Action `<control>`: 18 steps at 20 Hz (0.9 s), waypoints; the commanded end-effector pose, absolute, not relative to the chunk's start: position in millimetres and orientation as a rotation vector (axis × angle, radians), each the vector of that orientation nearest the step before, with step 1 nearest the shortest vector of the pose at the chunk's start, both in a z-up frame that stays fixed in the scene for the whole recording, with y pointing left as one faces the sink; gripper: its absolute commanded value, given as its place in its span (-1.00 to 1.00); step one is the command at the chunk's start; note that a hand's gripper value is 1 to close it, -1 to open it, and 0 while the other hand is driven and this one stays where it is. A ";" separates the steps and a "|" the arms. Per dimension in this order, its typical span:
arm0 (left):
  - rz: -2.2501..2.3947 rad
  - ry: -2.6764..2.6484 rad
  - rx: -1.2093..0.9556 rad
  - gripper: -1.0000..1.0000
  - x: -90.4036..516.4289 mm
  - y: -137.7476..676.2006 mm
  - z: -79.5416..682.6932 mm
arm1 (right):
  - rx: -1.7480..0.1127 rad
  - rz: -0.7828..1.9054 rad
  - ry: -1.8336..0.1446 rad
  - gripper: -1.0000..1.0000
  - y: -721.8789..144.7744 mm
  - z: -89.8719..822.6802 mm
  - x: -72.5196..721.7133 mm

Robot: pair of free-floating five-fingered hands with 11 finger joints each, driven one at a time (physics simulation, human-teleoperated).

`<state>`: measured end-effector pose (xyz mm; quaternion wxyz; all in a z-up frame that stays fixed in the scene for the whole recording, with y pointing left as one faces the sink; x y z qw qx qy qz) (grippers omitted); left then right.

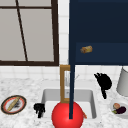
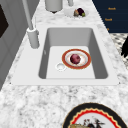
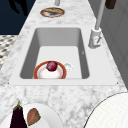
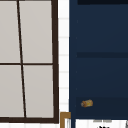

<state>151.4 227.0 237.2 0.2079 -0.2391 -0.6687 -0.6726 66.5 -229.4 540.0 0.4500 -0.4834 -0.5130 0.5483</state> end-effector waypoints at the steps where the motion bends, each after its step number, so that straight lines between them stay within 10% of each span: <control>1: -1.872 -1.861 -0.666 0.00 151.4 227.0 237.2 | -1.191 1.354 -1.272 -1.00 -229.4 570.9 76.5; 18: -1.872 -1.861 -0.666 0.00 151.4 227.0 237.2 | -1.156 1.383 -1.241 -1.00 -214.3 698.0 184.5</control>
